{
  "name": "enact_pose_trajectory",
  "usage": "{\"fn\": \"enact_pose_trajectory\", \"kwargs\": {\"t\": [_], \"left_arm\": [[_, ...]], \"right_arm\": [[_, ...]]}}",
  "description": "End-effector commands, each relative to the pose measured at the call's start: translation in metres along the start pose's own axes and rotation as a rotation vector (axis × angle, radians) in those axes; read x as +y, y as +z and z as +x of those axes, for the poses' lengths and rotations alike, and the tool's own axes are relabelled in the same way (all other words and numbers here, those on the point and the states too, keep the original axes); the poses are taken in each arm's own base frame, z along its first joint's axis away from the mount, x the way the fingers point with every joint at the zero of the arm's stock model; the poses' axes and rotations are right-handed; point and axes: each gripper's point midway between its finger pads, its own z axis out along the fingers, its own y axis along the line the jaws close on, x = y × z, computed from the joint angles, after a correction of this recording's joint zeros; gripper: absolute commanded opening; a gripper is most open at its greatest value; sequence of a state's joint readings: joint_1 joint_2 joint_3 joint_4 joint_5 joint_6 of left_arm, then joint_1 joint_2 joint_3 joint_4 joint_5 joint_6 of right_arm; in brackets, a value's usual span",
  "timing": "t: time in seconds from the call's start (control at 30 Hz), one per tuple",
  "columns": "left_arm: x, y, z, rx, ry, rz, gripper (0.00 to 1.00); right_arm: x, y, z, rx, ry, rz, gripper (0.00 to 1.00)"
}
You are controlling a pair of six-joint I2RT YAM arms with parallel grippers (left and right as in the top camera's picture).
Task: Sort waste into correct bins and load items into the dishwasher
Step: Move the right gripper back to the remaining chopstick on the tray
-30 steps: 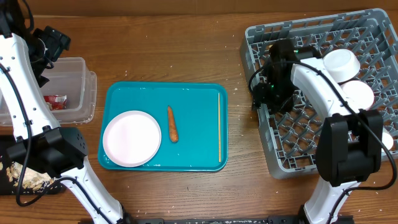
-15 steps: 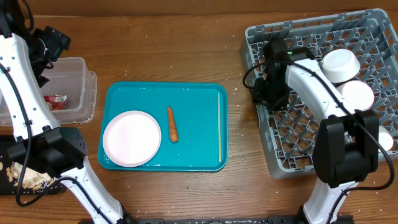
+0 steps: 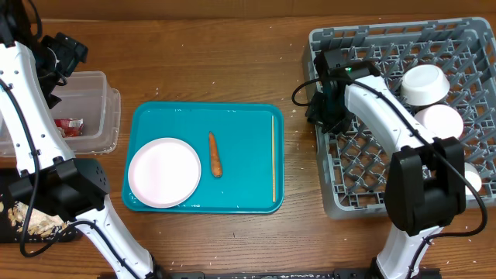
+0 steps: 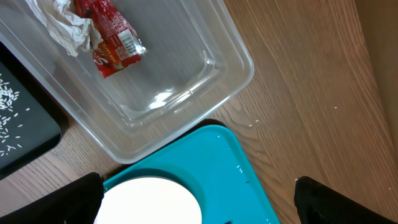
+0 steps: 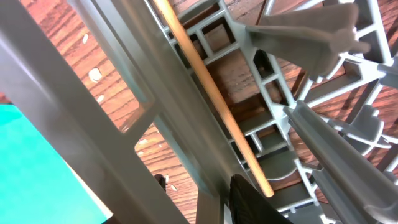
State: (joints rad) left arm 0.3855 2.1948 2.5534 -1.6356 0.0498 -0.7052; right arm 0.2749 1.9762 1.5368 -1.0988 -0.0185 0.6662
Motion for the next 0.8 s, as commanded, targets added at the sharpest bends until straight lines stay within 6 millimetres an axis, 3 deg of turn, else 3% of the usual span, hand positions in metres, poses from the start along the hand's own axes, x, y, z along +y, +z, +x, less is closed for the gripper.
{"fn": "enact_pose_trajectory", "kwargs": {"t": [0.0, 0.37, 0.5, 0.63, 0.77], "left_arm": [[-0.003, 0.0, 0.002, 0.002, -0.007, 0.003, 1.0], [-0.003, 0.0, 0.002, 0.002, -0.007, 0.003, 1.0], [-0.003, 0.0, 0.002, 0.002, -0.007, 0.003, 1.0], [-0.003, 0.0, 0.002, 0.002, -0.007, 0.003, 1.0], [-0.003, 0.0, 0.002, 0.002, -0.007, 0.003, 1.0]], "right_arm": [[0.014, -0.005, 0.016, 0.047, 0.104, -0.048, 0.35], [0.015, -0.005, 0.016, 0.044, 0.112, -0.052, 0.37], [0.015, -0.009, 0.022, 0.072, 0.079, -0.059, 0.48], [0.014, -0.035, 0.021, 0.049, 0.059, -0.066, 0.57], [0.014, -0.075, 0.017, -0.01, 0.055, -0.091, 0.66]]}}
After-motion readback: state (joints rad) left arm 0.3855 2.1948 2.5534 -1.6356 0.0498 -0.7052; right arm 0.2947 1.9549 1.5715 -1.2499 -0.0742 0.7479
